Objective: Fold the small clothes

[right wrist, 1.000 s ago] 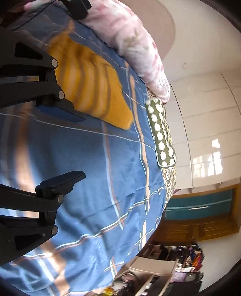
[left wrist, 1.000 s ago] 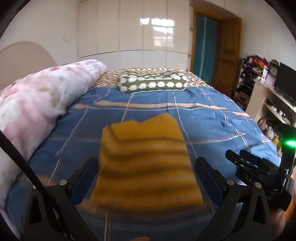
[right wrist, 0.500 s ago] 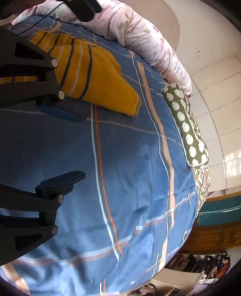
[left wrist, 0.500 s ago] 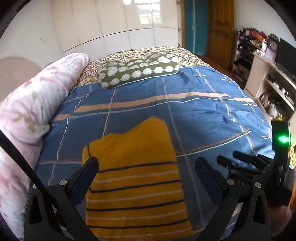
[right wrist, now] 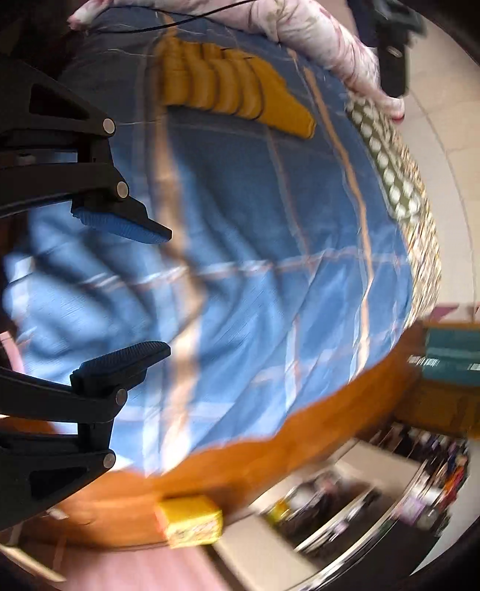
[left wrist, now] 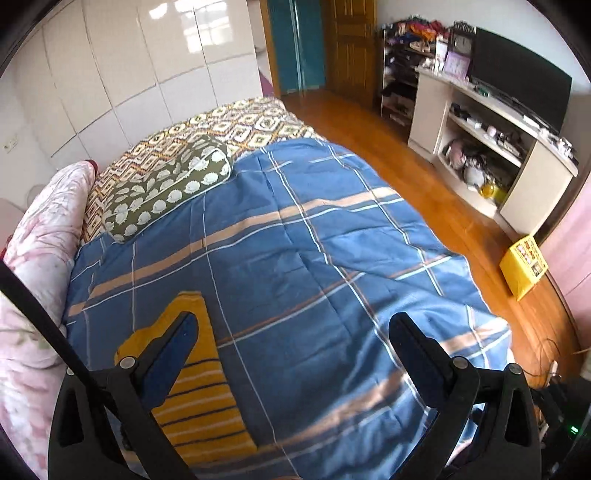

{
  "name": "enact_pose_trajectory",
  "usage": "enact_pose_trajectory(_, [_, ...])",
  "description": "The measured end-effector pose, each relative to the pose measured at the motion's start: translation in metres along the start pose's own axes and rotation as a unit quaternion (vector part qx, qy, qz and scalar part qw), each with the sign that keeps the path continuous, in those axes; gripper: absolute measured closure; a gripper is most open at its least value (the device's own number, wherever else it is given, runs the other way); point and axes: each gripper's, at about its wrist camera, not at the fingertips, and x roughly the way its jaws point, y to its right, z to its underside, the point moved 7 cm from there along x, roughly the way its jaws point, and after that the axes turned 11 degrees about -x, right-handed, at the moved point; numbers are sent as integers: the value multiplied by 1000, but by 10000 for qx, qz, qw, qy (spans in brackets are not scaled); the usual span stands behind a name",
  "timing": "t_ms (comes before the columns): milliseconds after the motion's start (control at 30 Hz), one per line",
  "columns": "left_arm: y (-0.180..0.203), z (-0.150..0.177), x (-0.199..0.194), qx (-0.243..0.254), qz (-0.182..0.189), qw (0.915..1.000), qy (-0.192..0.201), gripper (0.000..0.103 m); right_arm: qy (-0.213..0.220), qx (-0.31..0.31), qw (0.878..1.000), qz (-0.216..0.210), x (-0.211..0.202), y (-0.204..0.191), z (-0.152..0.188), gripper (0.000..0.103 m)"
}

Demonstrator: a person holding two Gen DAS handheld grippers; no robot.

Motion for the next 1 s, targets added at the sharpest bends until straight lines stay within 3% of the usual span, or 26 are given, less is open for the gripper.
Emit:
enact_pose_trajectory(133, [-1,-22,-29,-12,-306,9995,-124,0,-89,499,9987,69,-60,20,15,43])
enact_pose_trajectory(300, [-43,-43,-47,-218,-451,9987,-128,0,297,373,9972,579,-132,16,-12,43])
enact_pose_trajectory(433, [-89,-48,-61,-154,-628,9979,-47,0,588,334,9926,1006,-161,-16,-39,43])
enact_pose_trajectory(567, [-143,-52,-94,-347,-630,9973,145,0,724,319,9939,766,-183,-57,-55,43])
enact_pose_trajectory(700, [-177,-54,-117,-419,-745,9957,342,0,857,-52,9898,1140,-205,-86,-68,42])
enact_pose_trajectory(1000, [-184,-58,-136,-411,-320,9979,381,0,912,-41,9851,1455,-229,-112,-75,38])
